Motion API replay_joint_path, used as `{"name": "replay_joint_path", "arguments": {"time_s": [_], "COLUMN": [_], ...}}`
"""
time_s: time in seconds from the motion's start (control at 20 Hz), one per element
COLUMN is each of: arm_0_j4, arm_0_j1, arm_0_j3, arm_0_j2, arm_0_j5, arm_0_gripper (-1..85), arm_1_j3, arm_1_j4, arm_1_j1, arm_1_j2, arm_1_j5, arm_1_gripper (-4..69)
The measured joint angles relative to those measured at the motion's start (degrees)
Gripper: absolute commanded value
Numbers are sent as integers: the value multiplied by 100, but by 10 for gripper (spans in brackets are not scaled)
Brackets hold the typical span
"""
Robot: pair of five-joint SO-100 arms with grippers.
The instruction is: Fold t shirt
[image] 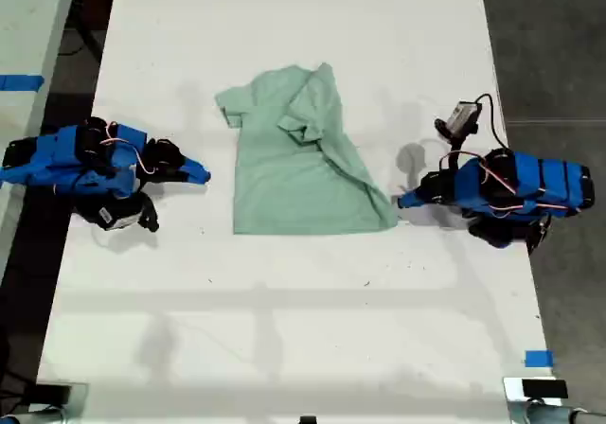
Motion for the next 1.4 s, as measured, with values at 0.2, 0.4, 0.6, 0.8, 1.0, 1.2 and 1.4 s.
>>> {"name": "replay_joint_path", "arguments": {"time_s": [0.2, 0.4, 0.6, 0.8, 1.0, 1.2, 1.4], "arm_0_j4": [-404, -659, -396, 193, 1995, 2698, 3023], "arm_0_j1": [281, 272, 123, 264, -773, -2417, -3340], "arm_0_j3": [0, -220, -554, -3111, -6829, -9334, -11180], "arm_0_j2": [0, 0, -650, -4491, -8104, -10406, -12419], "arm_0_j5": [-35, -105, -255, -105, 1327, 2637, 3155], "arm_0_gripper": [-2, 4, 109, 183, 226, 230, 230], "arm_1_j3": [0, 0, 0, 0, 0, 0, 0], "arm_1_j4": [-26, -26, -26, -26, -26, -44, -44], "arm_1_j1": [0, 35, 70, 70, 70, -9, -88], "arm_1_j2": [0, 0, 0, 0, 0, 0, 0], "arm_1_j5": [9, 9, 9, 9, 0, -70, -105], "arm_1_gripper": [19, 19, 19, 19, 26, 41, 46]}}
